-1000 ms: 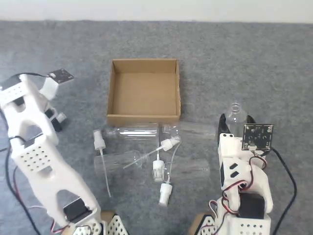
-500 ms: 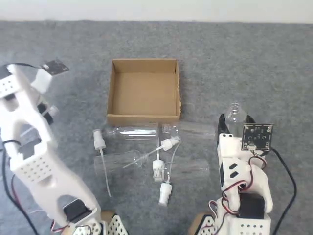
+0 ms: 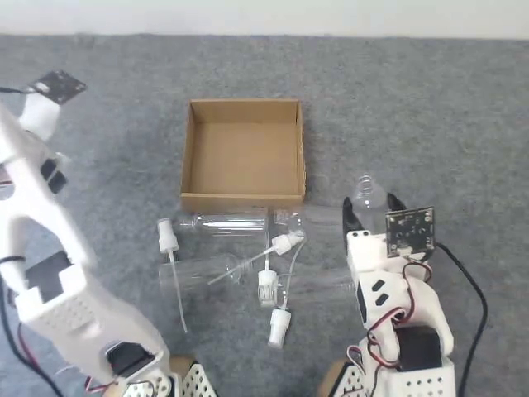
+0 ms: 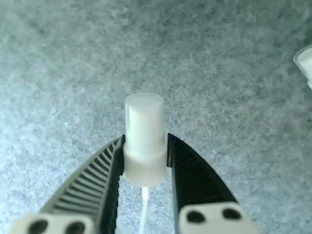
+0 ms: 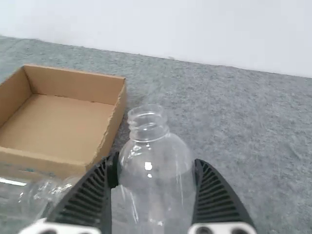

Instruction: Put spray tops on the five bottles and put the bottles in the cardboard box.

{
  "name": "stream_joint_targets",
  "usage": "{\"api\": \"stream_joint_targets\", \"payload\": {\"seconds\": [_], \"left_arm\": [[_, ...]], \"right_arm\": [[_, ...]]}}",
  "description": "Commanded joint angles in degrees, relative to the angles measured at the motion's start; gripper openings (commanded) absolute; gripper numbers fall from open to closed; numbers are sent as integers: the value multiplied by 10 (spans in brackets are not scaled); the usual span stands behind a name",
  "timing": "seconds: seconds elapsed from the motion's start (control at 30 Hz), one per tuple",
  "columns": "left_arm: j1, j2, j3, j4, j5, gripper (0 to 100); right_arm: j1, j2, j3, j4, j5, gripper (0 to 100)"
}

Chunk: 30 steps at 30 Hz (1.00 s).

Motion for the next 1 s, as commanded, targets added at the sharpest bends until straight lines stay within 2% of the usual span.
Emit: {"api": "stream_joint_targets", "payload": {"seconds": [0.0, 0.37, 0.57, 0.97], "left_arm": [[3, -73, -16, 19, 53, 12], [5, -166, -15, 16, 230, 12], [25, -193, -16, 16, 324, 12], [82, -267, -16, 15, 468, 11]], "right_arm": [[-40, -8, -9, 6, -4, 46], [-107, -8, -7, -27, -5, 44], [-124, -8, -7, -82, -5, 41], [-126, -2, -8, -221, -5, 41]]}}
